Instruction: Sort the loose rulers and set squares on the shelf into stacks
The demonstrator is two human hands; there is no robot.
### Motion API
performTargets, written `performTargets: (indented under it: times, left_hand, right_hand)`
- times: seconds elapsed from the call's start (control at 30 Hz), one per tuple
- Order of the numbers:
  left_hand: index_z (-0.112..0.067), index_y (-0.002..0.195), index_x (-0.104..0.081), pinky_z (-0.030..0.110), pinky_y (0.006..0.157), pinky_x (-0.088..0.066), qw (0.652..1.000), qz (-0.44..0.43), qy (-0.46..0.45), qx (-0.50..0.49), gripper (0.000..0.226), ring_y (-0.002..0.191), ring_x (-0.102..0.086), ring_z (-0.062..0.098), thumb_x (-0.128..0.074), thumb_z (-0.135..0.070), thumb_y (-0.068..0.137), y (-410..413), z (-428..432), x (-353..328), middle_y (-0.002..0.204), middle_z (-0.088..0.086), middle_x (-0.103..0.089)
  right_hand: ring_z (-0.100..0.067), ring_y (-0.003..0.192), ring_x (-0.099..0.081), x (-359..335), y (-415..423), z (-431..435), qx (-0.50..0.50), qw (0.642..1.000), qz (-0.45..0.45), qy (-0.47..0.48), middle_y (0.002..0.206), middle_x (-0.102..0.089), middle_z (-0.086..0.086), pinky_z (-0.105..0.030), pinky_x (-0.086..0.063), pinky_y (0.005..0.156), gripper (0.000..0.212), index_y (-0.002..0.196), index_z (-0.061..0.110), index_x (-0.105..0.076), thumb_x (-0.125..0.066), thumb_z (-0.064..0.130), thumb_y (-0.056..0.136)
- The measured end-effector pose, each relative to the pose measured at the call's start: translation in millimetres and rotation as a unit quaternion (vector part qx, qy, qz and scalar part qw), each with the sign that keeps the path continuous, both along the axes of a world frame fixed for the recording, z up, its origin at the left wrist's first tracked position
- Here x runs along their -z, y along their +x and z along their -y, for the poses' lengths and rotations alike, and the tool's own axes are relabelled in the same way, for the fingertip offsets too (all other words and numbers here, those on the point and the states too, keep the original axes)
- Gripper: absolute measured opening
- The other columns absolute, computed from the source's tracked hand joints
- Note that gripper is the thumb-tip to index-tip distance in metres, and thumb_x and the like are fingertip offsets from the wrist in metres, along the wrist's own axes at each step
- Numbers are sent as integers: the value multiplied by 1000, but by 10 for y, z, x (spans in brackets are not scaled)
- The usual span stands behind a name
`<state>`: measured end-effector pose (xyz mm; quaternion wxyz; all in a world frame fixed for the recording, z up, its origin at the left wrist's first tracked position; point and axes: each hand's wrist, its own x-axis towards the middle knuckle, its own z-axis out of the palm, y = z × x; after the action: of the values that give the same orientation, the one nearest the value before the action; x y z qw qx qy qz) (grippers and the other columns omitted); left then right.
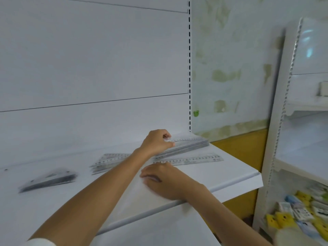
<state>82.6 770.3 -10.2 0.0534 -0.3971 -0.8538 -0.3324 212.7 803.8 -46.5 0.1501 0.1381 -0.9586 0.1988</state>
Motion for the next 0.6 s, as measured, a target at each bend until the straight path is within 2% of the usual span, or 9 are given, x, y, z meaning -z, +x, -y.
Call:
performTargets:
  times: [0.17, 0.33, 0.47, 0.53, 0.6]
  left_hand:
    - [-18, 105, -61, 29, 89, -46, 999, 11, -49, -13, 34, 101, -55, 14, -69, -37, 78, -69, -83, 132, 113, -1, -61]
    - [-18, 113, -58, 34, 93, -45, 998, -7, -51, -20, 45, 105, -55, 16, -69, -43, 77, -48, -57, 145, 115, -2, -58]
    - [-18, 118, -55, 31, 94, -44, 999, -8, -30, 11, 48, 105, -52, 13, -69, -40, 77, 9, 123, 97, 117, -1, -57]
    - [-19, 117, -56, 25, 91, -41, 999, -9, -3, 38, 44, 104, -51, 11, -68, -37, 80, 22, 300, 78, 116, 0, -57]
    - [-18, 115, -58, 22, 88, -39, 999, -24, 20, 33, 37, 103, -52, 11, -66, -33, 83, 9, 529, 66, 115, 1, -58]
  right_hand:
    - [-22, 106, -55, 8, -16, 2, 0, 1000, -7, -9, 118, -64, -2, -27, -40, 86, 31, 112, 14, -64, -39, 14, 93]
    - [-21, 110, -54, -4, -20, -19, 14, 999, 15, -36, 120, -63, -2, -27, -40, 93, 31, 114, 14, -64, -43, 14, 92]
    - [-12, 113, -52, -17, 0, -27, 37, 997, 45, -59, 125, -60, 3, -19, -35, 97, 29, 116, 18, -63, -48, 19, 91]
    - [-3, 101, -54, -57, -29, -32, 49, 995, 52, -75, 121, -62, 7, -15, -38, 91, 27, 112, 20, -65, -51, 23, 90]
    - [8, 79, -49, -104, -89, 21, 65, 995, 36, -71, 115, -64, 8, -6, -36, 73, 24, 108, 23, -66, -52, 25, 88]
